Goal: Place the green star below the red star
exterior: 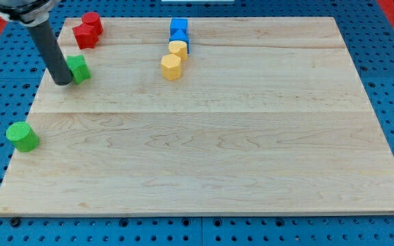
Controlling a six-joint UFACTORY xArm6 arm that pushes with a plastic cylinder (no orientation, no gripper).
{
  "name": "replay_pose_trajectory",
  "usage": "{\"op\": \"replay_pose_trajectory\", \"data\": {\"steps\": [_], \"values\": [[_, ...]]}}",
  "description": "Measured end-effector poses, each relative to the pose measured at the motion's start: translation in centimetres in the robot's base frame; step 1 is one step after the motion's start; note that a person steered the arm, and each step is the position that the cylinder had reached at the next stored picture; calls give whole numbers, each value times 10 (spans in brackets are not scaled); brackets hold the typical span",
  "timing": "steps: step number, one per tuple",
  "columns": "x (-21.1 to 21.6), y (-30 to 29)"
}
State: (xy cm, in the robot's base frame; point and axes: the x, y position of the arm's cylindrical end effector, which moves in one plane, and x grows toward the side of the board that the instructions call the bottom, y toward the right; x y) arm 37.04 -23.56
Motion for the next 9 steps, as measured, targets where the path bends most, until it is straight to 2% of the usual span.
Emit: {"op": "replay_pose_trajectory", "data": {"steps": [1, 3, 4, 5, 6, 7, 8, 9], "values": [[13, 1], [-69, 9], [-32, 14], [70, 15], [120, 22], [59, 90], [-22, 118], [-91, 119]]}}
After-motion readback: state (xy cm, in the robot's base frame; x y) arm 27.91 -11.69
